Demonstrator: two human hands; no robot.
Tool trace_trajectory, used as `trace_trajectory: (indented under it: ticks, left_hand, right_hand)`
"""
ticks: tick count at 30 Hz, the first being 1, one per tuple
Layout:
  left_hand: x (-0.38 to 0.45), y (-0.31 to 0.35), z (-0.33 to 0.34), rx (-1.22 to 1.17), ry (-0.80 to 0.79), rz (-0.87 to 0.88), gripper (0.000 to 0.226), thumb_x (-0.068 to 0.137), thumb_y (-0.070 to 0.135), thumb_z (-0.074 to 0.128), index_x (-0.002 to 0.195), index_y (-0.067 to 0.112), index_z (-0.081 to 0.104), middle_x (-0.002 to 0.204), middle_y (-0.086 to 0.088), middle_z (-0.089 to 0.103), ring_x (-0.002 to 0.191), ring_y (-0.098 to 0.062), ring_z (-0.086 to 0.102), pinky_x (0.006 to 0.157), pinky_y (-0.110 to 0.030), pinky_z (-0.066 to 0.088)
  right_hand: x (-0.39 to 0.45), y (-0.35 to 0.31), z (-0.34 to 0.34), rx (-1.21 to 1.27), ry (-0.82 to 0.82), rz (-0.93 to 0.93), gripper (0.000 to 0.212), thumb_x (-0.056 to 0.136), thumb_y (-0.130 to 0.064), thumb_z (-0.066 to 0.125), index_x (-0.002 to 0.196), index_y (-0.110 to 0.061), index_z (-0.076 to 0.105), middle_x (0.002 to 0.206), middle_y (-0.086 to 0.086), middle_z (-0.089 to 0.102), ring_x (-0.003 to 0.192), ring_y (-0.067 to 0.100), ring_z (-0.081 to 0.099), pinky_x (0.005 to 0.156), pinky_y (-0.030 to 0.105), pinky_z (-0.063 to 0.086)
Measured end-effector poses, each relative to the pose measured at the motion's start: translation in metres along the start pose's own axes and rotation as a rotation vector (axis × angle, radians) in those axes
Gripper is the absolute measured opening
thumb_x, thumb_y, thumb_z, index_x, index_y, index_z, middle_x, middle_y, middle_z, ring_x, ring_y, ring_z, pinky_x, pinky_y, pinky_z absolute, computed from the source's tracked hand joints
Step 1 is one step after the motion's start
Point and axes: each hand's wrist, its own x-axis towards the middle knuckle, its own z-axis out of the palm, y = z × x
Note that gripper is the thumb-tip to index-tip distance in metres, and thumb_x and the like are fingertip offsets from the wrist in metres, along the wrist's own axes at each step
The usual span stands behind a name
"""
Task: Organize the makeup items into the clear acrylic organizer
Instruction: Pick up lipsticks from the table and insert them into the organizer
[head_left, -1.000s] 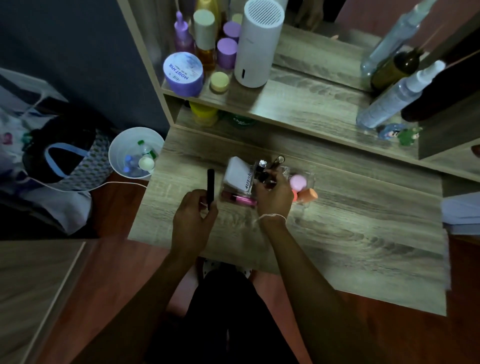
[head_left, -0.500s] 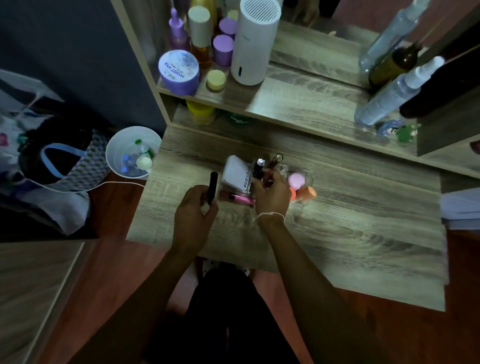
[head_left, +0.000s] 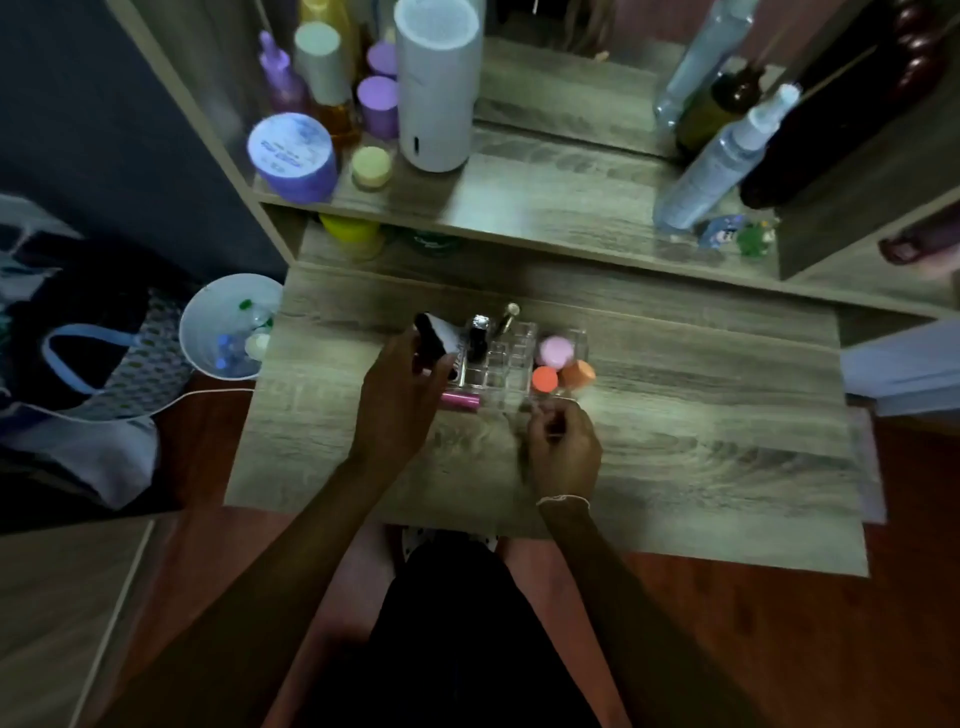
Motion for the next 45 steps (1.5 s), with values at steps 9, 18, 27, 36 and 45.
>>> trace_trajectory:
  ticks: [9,18,27,36,45]
  left_hand:
    - [0.032,0.033,0.031,0.068,-0.110,0.138,0.032,0.087,0.033,0.057,0.111,0.011,0.055,0.100,-0.008,0.070,0.088,-0.023,0.067,0.080,-0.050,0.055]
    - [0.023,0.043,0.053,0.050,-0.177,0.220,0.021,0.086,0.011,0.065,0.104,0.002,0.062,0.098,-0.017,0.068,0.088,-0.026,0.065,0.079,-0.014,0.046]
    - [0.047,0.066,0.051,0.228,-0.080,0.327,0.020,0.081,0.015,0.070,0.099,0.009,0.063,0.091,-0.010,0.069,0.087,-0.028,0.060,0.074,-0.041,0.048]
    - [0.068,0.057,0.059,0.386,-0.212,0.343,0.029,0.081,0.025,0.069,0.106,0.011,0.064,0.111,-0.014,0.061,0.112,-0.034,0.047,0.087,-0.039,0.034]
    - [0.076,0.061,0.059,0.411,-0.194,0.292,0.032,0.082,0.026,0.068,0.109,0.010,0.064,0.113,-0.013,0.063,0.116,-0.034,0.047,0.093,-0.043,0.032]
  right_hand:
    - [0.023,0.015,-0.006,0.124,-0.061,0.190,0.094,0.072,-0.035,0.080,0.146,-0.014,0.025,0.150,0.010,0.035,0.139,0.024,0.032,0.107,0.031,0.028]
    - [0.026,0.022,-0.004,0.116,-0.158,0.191,0.091,0.074,-0.035,0.079,0.145,-0.008,0.029,0.149,0.013,0.040,0.138,0.028,0.036,0.113,0.044,0.034]
    - [0.026,0.025,-0.004,0.161,-0.157,0.247,0.096,0.073,-0.041,0.078,0.148,-0.016,0.024,0.152,0.007,0.038,0.139,0.025,0.036,0.111,0.047,0.036]
    - [0.027,0.026,-0.003,0.129,-0.169,0.181,0.079,0.076,-0.035,0.077,0.141,-0.014,0.036,0.145,0.010,0.045,0.137,0.028,0.038,0.109,0.051,0.037]
    - [0.026,0.029,-0.004,0.130,-0.184,0.192,0.080,0.076,-0.035,0.077,0.141,-0.014,0.036,0.149,0.009,0.041,0.140,0.025,0.033,0.114,0.045,0.033]
